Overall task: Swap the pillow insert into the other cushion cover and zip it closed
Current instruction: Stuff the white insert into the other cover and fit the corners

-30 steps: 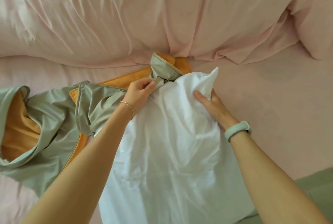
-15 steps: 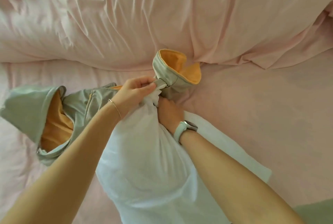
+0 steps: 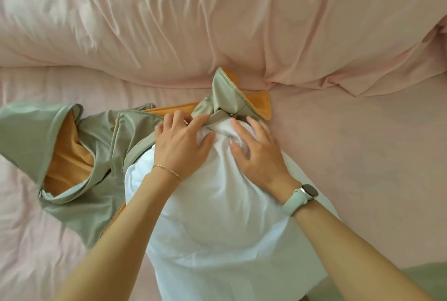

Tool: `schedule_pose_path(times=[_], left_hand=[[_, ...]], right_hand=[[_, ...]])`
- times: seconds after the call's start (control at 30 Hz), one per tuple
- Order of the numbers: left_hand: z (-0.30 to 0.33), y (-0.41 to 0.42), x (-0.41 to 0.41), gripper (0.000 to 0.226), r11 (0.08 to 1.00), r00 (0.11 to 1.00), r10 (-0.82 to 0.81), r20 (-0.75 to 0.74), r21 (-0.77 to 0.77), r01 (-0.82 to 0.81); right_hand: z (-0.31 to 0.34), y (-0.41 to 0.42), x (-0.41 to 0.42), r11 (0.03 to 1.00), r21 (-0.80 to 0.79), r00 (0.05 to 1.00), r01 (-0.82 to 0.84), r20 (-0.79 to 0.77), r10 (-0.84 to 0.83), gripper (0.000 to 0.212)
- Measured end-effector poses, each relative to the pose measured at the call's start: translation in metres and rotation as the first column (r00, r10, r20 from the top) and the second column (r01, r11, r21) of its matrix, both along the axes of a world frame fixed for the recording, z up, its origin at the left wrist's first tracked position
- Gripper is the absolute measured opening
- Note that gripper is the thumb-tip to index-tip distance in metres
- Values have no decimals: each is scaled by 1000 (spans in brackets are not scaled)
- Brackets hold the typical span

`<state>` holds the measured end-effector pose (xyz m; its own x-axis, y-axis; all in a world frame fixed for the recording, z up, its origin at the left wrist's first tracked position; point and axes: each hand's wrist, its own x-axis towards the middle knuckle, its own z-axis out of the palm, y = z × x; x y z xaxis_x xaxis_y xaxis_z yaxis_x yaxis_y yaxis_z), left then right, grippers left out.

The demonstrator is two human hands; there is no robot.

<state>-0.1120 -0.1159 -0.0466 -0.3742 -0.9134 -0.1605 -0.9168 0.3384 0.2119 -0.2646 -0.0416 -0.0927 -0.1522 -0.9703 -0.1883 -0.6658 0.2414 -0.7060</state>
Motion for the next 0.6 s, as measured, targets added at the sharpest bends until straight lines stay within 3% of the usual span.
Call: schedule_pose_path(times=[0.13, 0.23, 0.33, 0.47, 0.6], left_hand=[[4, 4, 12, 48, 988, 955, 154, -254, 38, -149], [4, -16, 29, 30, 969, 930, 240, -279, 133, -211], [1, -25, 46, 24, 939, 940, 286, -187, 249, -236], [-6, -27, 49, 14, 908, 861, 398, -315, 272, -320], [-14, -22, 43, 12, 918, 842, 386, -376, 251, -308]], right_hand=[[16, 16, 23, 899, -418, 990, -128, -116, 87, 46], [17, 33, 52, 803, -487, 938, -343, -214, 272, 49], [3, 34, 68, 763, -412, 861, -498, -338, 379, 51], [-21, -3, 77, 844, -160, 803, -513, -436, 406, 51], [-39, -31, 80, 869, 60, 750, -492, -478, 457, 53]])
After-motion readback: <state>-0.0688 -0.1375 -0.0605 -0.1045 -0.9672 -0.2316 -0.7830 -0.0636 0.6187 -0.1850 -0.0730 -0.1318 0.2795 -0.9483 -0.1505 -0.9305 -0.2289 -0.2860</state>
